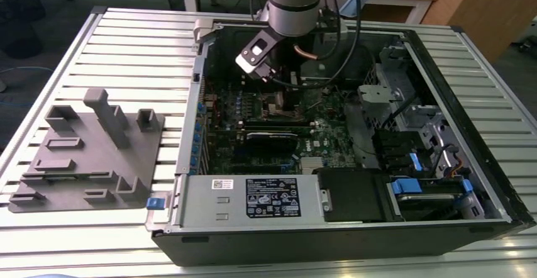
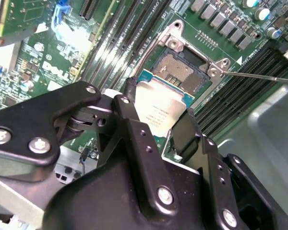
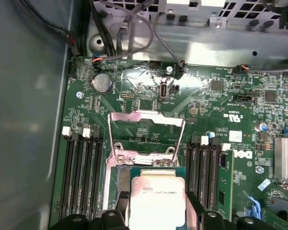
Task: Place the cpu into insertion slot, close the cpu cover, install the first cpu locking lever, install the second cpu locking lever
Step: 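Place the cpu into insertion slot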
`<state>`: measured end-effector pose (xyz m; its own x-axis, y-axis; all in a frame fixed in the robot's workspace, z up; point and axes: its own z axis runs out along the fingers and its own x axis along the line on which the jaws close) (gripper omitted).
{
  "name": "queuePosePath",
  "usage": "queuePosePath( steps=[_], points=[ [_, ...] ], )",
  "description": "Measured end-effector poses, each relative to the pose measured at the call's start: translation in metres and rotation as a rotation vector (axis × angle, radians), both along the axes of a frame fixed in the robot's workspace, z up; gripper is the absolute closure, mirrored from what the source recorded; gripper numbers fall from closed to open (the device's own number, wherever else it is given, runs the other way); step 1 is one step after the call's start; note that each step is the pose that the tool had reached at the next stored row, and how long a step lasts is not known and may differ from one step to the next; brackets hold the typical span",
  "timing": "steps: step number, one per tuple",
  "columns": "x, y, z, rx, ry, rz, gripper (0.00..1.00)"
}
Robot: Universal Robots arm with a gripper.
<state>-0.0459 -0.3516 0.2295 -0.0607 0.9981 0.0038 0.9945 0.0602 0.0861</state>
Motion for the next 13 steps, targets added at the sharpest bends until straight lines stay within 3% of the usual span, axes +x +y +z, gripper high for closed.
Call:
queuePosePath(
  steps=[13],
  points=[
    [-0.0028, 0.0015, -0.0061, 0.0, 0.0001, 0.0, 0.46]
  ],
)
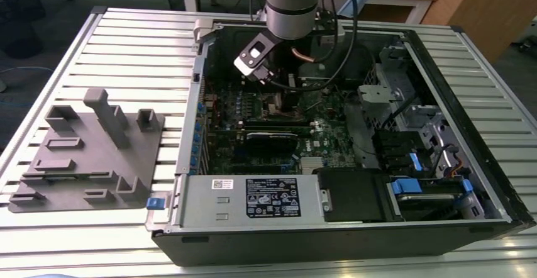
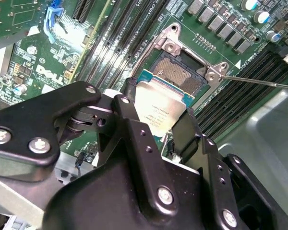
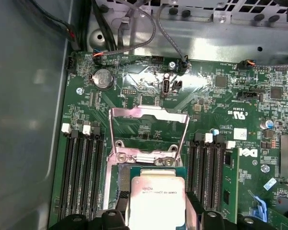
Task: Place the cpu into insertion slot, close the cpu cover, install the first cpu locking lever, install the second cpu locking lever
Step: 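Place the cpu into insertion slot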
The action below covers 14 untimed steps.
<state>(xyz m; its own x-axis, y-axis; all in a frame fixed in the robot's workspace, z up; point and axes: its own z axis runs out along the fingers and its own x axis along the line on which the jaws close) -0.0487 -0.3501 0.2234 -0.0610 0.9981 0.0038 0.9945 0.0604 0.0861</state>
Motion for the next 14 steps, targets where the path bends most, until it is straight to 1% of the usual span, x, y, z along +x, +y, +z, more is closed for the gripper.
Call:
queuePosePath(
  steps=[7, 10, 14],
  points=[
    [-0.0013, 0.0042, -0.0039, -0.0016, 0.0, -0.001, 0.46],
    [-0.0012, 0.0048, -0.0056, -0.0018, 0.0001, -0.015, 0.46],
    [-0.0014, 0.005, -0.0093, -0.002, 0.0001, -0.037, 0.46]
  ],
)
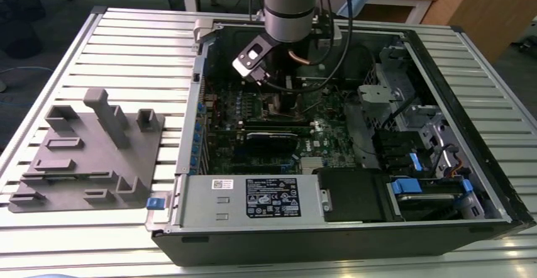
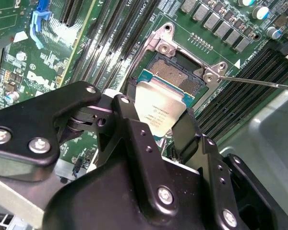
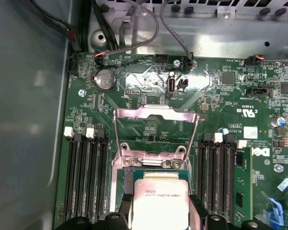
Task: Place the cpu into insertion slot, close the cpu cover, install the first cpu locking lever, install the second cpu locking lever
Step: 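Place the cpu into insertion slot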
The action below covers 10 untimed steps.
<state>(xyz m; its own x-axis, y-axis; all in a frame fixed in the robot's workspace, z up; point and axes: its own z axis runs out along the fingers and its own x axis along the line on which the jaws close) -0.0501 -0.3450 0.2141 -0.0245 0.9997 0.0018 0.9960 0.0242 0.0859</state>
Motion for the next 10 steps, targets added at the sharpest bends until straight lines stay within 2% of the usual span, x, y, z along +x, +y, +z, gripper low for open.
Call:
queuePosePath(
  steps=[10],
  points=[
    [-0.0016, 0.0006, -0.0039, -0.0001, 0.0001, -0.007, 0.46]
  ],
)
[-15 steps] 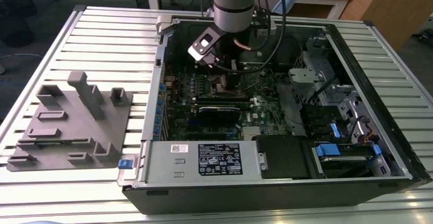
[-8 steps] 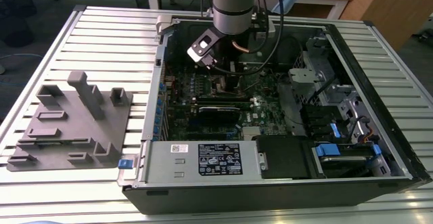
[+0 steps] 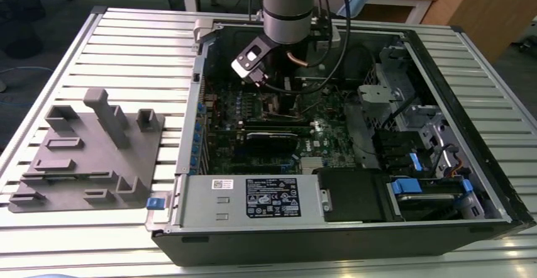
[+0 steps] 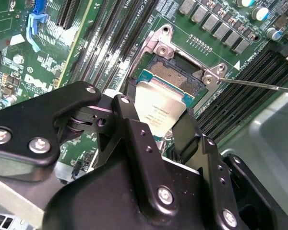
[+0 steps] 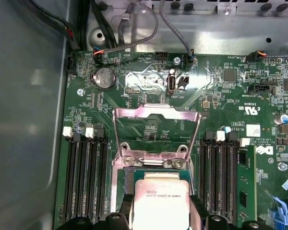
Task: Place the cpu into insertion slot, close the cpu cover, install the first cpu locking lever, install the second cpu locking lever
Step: 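Place the cpu into insertion slot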
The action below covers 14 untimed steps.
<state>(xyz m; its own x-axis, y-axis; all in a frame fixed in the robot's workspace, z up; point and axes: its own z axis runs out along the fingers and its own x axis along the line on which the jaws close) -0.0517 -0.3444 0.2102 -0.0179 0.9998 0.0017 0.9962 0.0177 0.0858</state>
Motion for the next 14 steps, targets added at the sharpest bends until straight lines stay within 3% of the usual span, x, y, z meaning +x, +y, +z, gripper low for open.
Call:
queuePosePath(
  steps=[5, 14],
  points=[
    [-0.0003, 0.0008, -0.0021, 0.0, 0.0, -0.003, 0.46],
    [-0.0004, 0.0072, -0.0037, -0.0003, -0.0001, -0.004, 0.46]
  ],
)
